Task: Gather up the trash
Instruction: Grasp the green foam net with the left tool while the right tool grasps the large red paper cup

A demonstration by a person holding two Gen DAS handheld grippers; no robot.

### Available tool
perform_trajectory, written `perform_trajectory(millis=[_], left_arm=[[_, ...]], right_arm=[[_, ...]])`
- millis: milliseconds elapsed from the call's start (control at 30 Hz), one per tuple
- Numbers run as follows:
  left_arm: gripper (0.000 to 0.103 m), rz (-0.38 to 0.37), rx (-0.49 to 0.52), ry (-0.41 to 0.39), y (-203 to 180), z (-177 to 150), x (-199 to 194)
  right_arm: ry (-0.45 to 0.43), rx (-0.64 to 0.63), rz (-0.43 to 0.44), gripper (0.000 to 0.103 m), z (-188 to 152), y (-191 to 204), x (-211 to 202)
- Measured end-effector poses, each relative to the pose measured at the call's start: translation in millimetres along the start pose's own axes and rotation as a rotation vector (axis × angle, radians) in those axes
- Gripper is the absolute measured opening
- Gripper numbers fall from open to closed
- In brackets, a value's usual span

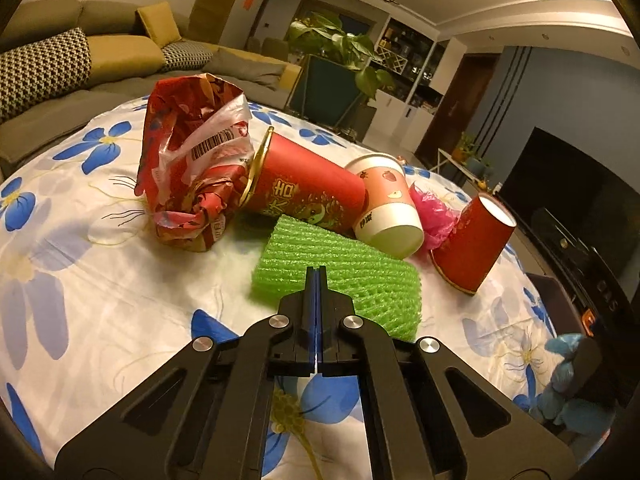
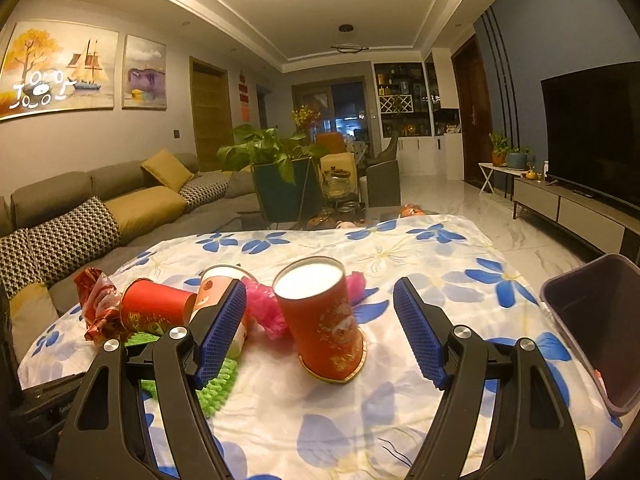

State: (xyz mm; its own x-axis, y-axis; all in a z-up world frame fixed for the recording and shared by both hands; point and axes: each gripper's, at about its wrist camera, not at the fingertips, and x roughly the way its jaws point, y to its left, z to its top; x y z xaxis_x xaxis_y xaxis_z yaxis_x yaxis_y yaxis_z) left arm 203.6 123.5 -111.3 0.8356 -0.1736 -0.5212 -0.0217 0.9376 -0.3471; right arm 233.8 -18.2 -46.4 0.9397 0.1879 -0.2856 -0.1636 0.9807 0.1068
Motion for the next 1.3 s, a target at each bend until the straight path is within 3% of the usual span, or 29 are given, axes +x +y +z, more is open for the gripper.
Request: perform_trajectory(millis=[100, 133, 167, 200, 233, 400, 533, 633, 767, 1000, 1233, 1300], left_arm=[[0.000, 0.060, 0.039, -0.022, -1, 0, -8], [0.016, 0.078, 0.054, -0.032, -2, 1, -10], [0.045, 0.086, 0.056, -0.037, -1, 1, -11], [0.060, 0.099, 0.047, -0.048, 1, 2, -13], [0.067, 0.094, 0.033, -0.064, 4, 3, -14], [0.067, 0.082, 0.034, -0.003, 4, 13, 5], [0.041, 0.094, 0.060, 0.074, 0, 11, 24], [0.024, 0.082, 0.076, 0.074, -2, 10, 24], [0.012, 0.071, 0.086, 0.052, -6, 11, 16], [0.010, 0.031, 0.057, -0.028, -8, 12, -21], [0.010, 0.016, 0.053, -0.080, -12, 12, -49], [0.010, 0.024, 0.060, -0.091, -13, 12, -52]], right_arm=[[0.004, -0.002, 0.003, 0.074, 0, 3, 5], [0.004, -0.003, 0.003, 0.074, 1, 3, 6], [0.001, -0.002, 0.002, 0.074, 1, 4, 7], [0.000, 0.001, 0.001, 0.074, 2, 4, 9], [0.001, 0.005, 0.001, 0.074, 2, 3, 10], [0.009, 0.017, 0.003, 0.074, 2, 2, 14], [0.014, 0.012, 0.007, 0.074, 3, 3, 17], [0.021, 0.007, 0.010, 0.074, 2, 5, 20], [0.041, 0.010, 0.016, 0.074, 4, 6, 28], [0.085, 0.017, 0.018, 0.074, 5, 5, 42], [0.149, 0.021, 0.013, 0.056, 3, 4, 56], [0.147, 0.032, 0.018, 0.055, 3, 2, 55]])
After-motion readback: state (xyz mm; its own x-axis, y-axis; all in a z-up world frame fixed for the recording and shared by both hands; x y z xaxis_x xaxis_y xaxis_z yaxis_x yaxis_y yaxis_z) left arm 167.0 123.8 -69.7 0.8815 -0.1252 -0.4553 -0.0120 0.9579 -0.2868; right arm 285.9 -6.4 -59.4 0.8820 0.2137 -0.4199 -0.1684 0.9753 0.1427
